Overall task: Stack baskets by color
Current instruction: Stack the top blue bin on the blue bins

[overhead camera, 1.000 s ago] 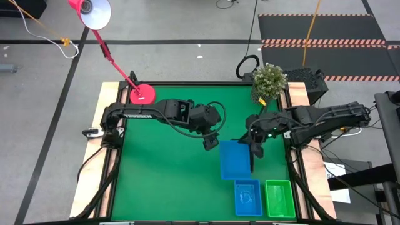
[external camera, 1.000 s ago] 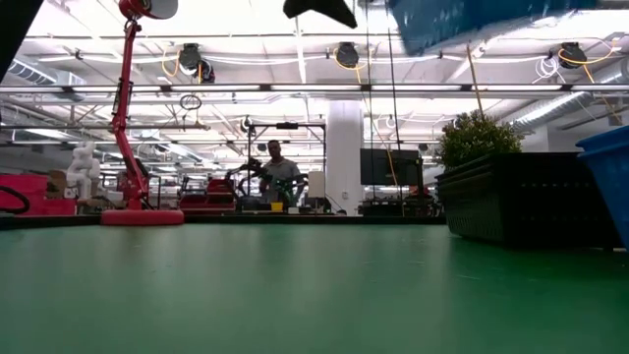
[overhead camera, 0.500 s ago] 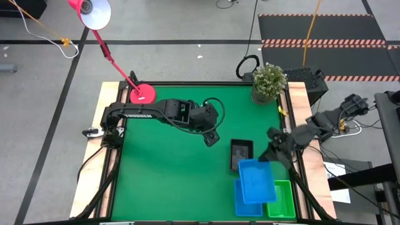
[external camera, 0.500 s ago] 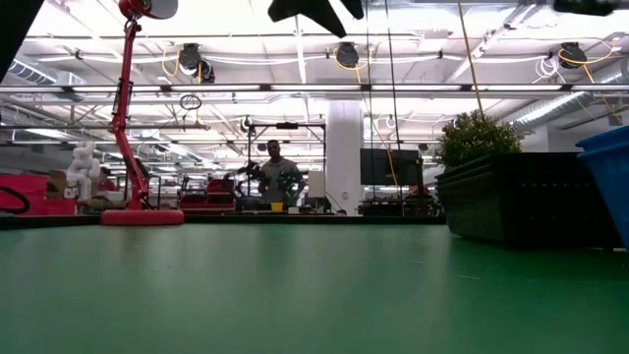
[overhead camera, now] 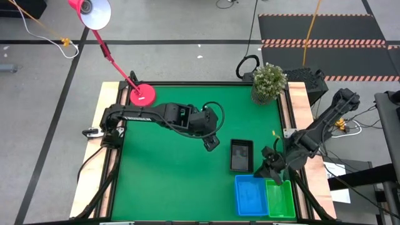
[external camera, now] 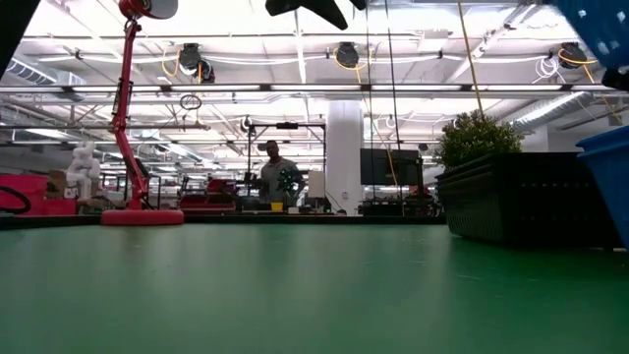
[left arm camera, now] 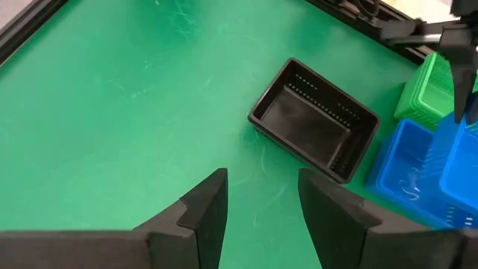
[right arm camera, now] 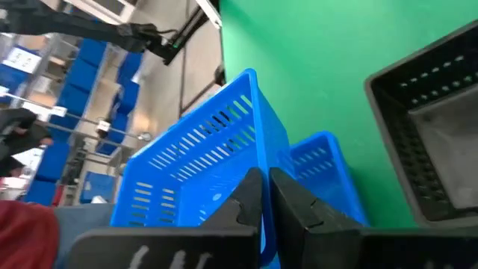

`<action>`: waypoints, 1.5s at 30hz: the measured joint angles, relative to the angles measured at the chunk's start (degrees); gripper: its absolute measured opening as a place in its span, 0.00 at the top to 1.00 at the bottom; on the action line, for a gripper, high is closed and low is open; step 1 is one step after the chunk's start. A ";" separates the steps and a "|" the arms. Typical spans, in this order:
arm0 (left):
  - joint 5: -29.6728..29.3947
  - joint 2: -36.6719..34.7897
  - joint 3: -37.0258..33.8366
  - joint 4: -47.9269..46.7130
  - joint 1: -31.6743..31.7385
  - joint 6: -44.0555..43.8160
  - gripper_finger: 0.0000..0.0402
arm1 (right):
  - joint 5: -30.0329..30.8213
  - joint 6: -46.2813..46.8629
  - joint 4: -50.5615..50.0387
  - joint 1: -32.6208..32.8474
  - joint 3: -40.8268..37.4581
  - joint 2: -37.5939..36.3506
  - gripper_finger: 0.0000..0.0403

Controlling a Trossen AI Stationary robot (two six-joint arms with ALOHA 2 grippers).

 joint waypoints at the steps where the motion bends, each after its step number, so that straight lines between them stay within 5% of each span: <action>1: 0.00 0.00 0.00 0.00 -0.12 -0.34 0.59 | 0.00 0.41 1.40 0.17 -0.87 0.00 0.99; 29: -0.01 0.04 -0.02 -0.01 -1.83 -2.91 0.59 | 8.90 1.73 3.96 7.26 -6.64 0.22 0.99; 45: -1.64 0.09 -0.09 -0.02 -1.81 -2.39 0.59 | 8.83 2.59 12.09 8.64 -6.64 10.54 0.99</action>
